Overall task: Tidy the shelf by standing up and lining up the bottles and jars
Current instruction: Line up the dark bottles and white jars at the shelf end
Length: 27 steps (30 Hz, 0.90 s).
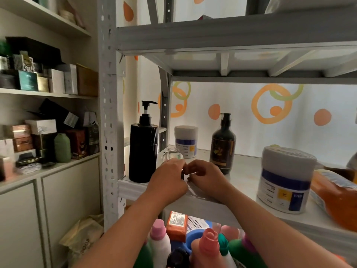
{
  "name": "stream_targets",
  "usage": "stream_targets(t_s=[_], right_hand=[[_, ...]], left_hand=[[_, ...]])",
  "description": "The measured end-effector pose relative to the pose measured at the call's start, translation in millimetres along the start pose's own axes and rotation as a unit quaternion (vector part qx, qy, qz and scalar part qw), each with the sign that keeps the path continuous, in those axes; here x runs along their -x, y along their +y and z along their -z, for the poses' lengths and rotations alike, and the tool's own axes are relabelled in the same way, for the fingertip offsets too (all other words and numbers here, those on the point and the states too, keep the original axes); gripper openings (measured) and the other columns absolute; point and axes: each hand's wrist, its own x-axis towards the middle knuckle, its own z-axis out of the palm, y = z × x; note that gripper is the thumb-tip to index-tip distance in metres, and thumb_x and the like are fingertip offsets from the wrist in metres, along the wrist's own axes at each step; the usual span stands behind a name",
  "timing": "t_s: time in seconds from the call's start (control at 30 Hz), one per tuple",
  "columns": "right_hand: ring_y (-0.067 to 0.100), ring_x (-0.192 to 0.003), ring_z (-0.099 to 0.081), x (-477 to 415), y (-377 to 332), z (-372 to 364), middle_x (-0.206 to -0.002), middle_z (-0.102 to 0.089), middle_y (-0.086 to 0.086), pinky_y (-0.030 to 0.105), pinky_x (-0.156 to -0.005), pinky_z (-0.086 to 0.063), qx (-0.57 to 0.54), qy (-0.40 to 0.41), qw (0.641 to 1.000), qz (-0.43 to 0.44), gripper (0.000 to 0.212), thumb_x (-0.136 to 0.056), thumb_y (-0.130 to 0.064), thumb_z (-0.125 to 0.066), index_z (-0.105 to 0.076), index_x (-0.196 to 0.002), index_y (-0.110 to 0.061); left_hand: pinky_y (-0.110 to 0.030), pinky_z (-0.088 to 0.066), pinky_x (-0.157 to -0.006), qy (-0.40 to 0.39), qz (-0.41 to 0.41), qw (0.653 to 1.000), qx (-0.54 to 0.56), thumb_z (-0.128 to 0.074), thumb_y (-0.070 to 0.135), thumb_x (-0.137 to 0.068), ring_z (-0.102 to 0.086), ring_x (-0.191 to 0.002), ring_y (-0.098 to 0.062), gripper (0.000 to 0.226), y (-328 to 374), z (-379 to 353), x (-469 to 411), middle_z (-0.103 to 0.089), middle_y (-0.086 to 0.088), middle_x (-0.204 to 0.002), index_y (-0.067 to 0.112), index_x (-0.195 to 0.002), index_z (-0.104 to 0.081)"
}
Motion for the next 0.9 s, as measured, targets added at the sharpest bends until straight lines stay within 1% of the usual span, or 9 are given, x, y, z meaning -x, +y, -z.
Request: stream_targets(t_s=[0.1,0.2,0.43,0.5,0.57,0.63,0.73,0.83,0.9], right_hand=[[0.017,-0.098,-0.065,2.0,-2.2,0.2,-0.099,-0.068,-0.002,0.031,-0.089,-0.055,-0.01,-0.01,1.0,0.017,0.034,-0.082,0.003,-0.055,-0.063,-0.106,-0.02],[0.016,-0.098,-0.066,3.1,-3.8,0.3,-0.101,-0.068,0.001,0.032,-0.089,-0.056,-0.013,-0.018,0.999,0.026,0.037,-0.083,0.004,-0.053,-0.062,-0.11,-0.019],[0.013,-0.103,-0.064,3.8,-3.4,0.7,-0.113,-0.069,0.001,0.034,-0.093,-0.054,-0.012,-0.04,0.999,0.022,0.042,-0.084,0.002,-0.051,-0.062,-0.118,-0.02],[0.012,-0.105,-0.063,3.5,-3.0,1.3,-0.115,-0.069,0.0,0.032,-0.097,-0.052,-0.005,-0.029,0.999,0.017,0.041,-0.085,0.001,-0.051,-0.064,-0.117,-0.02],[0.009,-0.101,-0.061,3.9,-2.1,2.9,-0.112,-0.069,-0.001,0.026,-0.095,-0.051,0.0,0.032,0.999,0.011,0.036,-0.086,-0.001,-0.052,-0.066,-0.114,-0.02],[0.011,-0.096,-0.059,3.2,0.4,5.7,-0.109,-0.066,0.0,0.018,-0.085,-0.05,-0.005,0.141,0.99,-0.015,0.032,-0.086,-0.003,-0.055,-0.063,-0.113,-0.017],[0.022,-0.103,-0.054,-0.4,8.2,13.6,-0.116,-0.057,0.01,0.028,-0.087,-0.047,0.008,0.297,0.952,-0.077,0.038,-0.083,-0.008,-0.062,-0.049,-0.118,-0.014],[0.027,-0.117,-0.045,-6.0,13.5,27.3,-0.127,-0.047,0.013,0.036,-0.098,-0.041,-0.004,0.329,0.929,-0.169,0.057,-0.081,-0.018,-0.068,-0.036,-0.129,-0.017],[0.03,-0.127,-0.039,-10.3,17.8,36.0,-0.136,-0.041,0.014,0.04,-0.105,-0.037,-0.028,0.318,0.923,-0.216,0.075,-0.078,-0.023,-0.073,-0.027,-0.137,-0.021]], left_hand=[[-0.022,-0.049,-0.079,0.044,-0.009,0.999,0.017,-0.056,0.017,-0.082,-0.055,-0.09,-0.009,0.017,-1.2,0.4,9.4,-0.062,0.004,-0.106,0.022,-0.099,-0.059],[-0.024,-0.053,-0.081,0.065,-0.007,0.997,0.032,-0.057,0.022,-0.084,-0.058,-0.09,-0.009,0.015,-2.6,0.7,12.6,-0.063,0.005,-0.103,0.023,-0.098,-0.06],[-0.005,-0.035,-0.066,0.083,-0.007,0.995,0.054,-0.056,0.019,-0.087,-0.053,-0.083,-0.007,0.002,-6.8,-4.3,13.4,-0.056,0.006,-0.091,0.021,-0.086,-0.055],[-0.004,-0.032,-0.066,0.087,-0.01,0.995,0.055,-0.056,0.019,-0.087,-0.051,-0.083,-0.007,0.007,-8.1,-7.2,13.1,-0.053,0.008,-0.09,0.024,-0.085,-0.051],[-0.007,-0.036,-0.071,0.097,-0.005,0.993,0.062,-0.056,0.021,-0.087,-0.051,-0.087,-0.007,0.004,-8.1,-10.0,11.8,-0.052,0.009,-0.092,0.023,-0.086,-0.052],[-0.015,-0.044,-0.081,0.113,0.007,0.991,0.065,-0.055,0.025,-0.087,-0.053,-0.094,-0.009,0.004,-6.2,-13.0,10.3,-0.055,0.008,-0.097,0.021,-0.089,-0.056],[-0.023,-0.044,-0.095,0.153,-0.023,0.986,0.058,-0.047,0.031,-0.084,-0.053,-0.104,-0.011,0.017,2.9,-18.5,8.0,-0.06,0.003,-0.105,0.018,-0.091,-0.057],[-0.011,-0.037,-0.09,0.17,-0.06,0.976,0.118,-0.036,0.031,-0.084,-0.049,-0.096,-0.006,0.019,24.5,-19.3,5.9,-0.055,0.008,-0.097,0.022,-0.089,-0.052],[-0.01,-0.037,-0.084,0.151,-0.045,0.966,0.206,-0.036,0.026,-0.088,-0.05,-0.094,-0.005,0.021,44.0,-21.2,0.6,-0.055,0.008,-0.099,0.02,-0.095,-0.055]])
